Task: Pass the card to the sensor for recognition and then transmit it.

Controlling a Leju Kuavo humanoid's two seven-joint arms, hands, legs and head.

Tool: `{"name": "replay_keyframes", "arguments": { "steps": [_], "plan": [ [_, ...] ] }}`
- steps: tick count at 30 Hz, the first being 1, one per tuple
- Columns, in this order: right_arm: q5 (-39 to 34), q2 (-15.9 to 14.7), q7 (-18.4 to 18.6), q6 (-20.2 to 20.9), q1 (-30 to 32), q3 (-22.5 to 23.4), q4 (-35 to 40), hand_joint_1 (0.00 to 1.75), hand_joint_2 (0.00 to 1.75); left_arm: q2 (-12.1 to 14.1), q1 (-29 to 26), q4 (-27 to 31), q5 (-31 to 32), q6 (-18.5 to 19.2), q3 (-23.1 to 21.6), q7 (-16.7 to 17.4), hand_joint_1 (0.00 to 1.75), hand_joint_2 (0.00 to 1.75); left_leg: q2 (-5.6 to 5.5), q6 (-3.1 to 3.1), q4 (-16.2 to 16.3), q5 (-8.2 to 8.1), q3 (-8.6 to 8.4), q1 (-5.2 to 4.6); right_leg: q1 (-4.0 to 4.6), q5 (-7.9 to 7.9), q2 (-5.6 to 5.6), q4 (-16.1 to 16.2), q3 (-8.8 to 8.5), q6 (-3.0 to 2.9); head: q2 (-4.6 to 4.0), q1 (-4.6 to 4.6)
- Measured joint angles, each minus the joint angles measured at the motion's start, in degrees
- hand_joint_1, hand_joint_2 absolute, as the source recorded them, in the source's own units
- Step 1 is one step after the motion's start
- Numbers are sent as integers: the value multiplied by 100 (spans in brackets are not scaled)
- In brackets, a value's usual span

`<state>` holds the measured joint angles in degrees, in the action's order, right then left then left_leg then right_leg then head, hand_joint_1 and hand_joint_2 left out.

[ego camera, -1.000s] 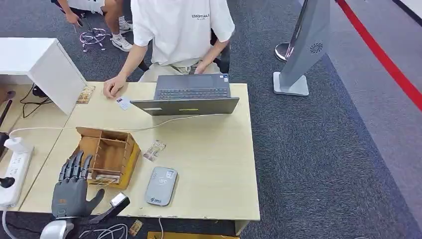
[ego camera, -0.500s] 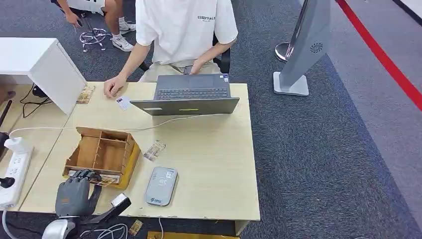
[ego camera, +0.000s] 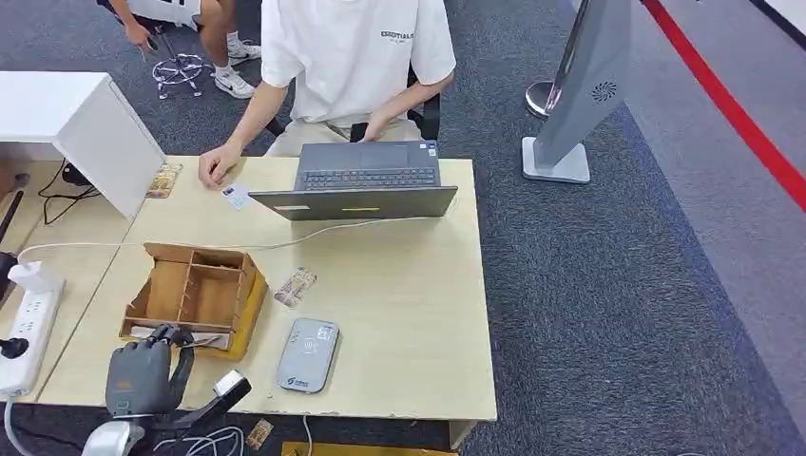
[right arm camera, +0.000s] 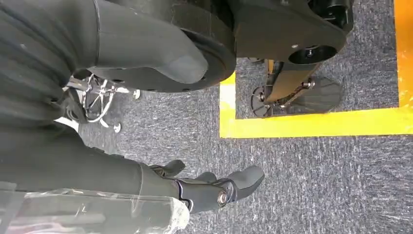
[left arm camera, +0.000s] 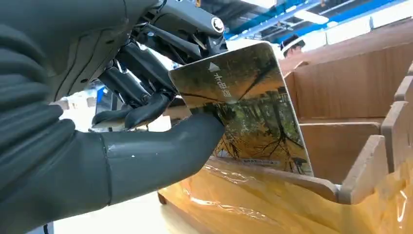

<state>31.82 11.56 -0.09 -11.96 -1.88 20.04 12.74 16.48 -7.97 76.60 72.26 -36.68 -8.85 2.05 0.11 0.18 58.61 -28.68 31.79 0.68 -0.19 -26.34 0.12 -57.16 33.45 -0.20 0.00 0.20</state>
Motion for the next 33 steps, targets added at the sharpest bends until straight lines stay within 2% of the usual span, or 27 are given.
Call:
{"name": "replay_keyframes", "arguments": {
  "steps": [4,7,11,14,18,21,24,27,29,33],
  "plan": [
    [-59,0,-24,-33,6,0,0,0,175,11,-198,451,202,55,-2,33,175,175,0,0,0,0,0,0,0,0,1,0,1,0,0,-2],
    [-146,0,-37,-50,30,2,2,0,175,111,-405,1088,390,217,-48,212,175,175,1,0,0,0,2,0,0,-1,1,0,5,0,0,-7],
    [-247,4,-39,-63,71,2,31,0,175,365,-589,1936,510,405,-282,359,175,175,1,0,0,0,3,2,2,-2,1,0,6,-1,0,-2],
    [-313,15,-39,-66,130,9,98,0,175,676,-656,2585,481,566,-558,398,175,175,0,0,0,0,3,2,2,-2,1,0,6,-2,0,-2],
    [-363,48,13,-2,256,15,277,0,175,1044,-598,3224,243,789,-837,391,175,175,0,-2,0,1,1,2,3,-2,1,-1,10,-2,0,-4],
    [-332,92,162,92,363,15,499,0,175,1176,23,3415,-33,975,-977,378,175,175,-21,-4,0,10,7,1,3,-1,-27,-1,11,-2,0,-7],
    [-230,122,190,149,353,-9,608,0,175,1102,1003,3276,-111,1158,-1062,396,175,175,-32,-7,0,23,11,0,2,8,-35,-3,7,-8,0,-9],
    [-116,131,190,155,255,-79,608,0,175,806,2059,2663,57,1167,-1071,422,175,175,-31,-12,1,35,12,0,2,32,-34,-3,11,-11,0,-4],
    [-37,142,236,164,147,-186,590,0,175,594,2734,2014,333,1036,-1071,431,175,175,-23,-16,1,47,12,0,1,45,-26,-3,16,-19,0,-7],
    [72,142,365,243,-60,-420,496,0,175,216,3970,409,937,456,-1073,485,175,175,-21,-15,3,60,13,-2,1,58,-21,-4,20,-14,0,-4]
  ]
}}
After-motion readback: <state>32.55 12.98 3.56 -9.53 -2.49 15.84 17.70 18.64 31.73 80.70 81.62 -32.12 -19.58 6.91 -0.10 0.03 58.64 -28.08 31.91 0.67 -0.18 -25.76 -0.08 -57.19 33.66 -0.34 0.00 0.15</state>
